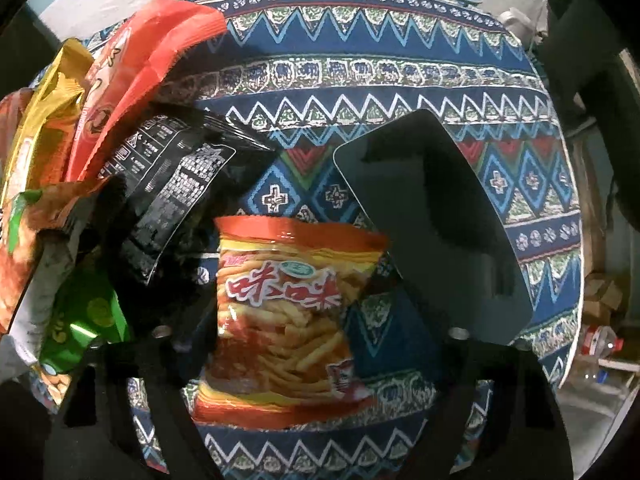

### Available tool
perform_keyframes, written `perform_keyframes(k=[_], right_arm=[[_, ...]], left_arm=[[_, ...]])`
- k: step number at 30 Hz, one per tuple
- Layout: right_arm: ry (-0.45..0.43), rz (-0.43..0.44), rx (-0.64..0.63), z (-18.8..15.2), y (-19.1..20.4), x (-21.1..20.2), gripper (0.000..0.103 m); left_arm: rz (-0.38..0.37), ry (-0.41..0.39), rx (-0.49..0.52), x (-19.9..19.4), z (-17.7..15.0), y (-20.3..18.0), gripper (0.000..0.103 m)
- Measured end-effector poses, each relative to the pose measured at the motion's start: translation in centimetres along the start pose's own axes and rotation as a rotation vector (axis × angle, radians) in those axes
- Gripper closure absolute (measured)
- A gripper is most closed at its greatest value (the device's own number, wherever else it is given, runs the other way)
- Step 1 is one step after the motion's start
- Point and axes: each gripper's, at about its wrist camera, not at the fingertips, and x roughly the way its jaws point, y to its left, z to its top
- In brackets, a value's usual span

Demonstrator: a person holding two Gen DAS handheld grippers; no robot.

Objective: Organize snacks
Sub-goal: 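Grasp the orange chip bag with the left gripper while the right grasps the red fries packet, then lift both held bags and carry them over the cardboard box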

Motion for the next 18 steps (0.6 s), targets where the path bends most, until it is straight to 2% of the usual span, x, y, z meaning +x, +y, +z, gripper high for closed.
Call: perform_keyframes(k=[5,11,17,18], right_arm=[[-0.048,0.019,-0.030,0.9,-0.4,-0.3,0.051],[-0.162,0.014,-0.037,3.0,0.2,-2.9,0.051],[-0.192,0.041,-0.029,4.6,0.6,-3.9,0.051],[-0.194,0.046,-0.032,4.8,-0.8,-5.0,0.051]], left_arm=[[-0.013,0.020,-0.052,1.7,2.1,-0.4,0.001],[0.000,0.056,-0.074,4.2,3.4,-1.2,0.001],[-0.011,0.089,-0.079,6.4,3.9,-1.4,0.001],[-0.016,0.091,-0.079,6.6,3.9,-1.3,0.001]])
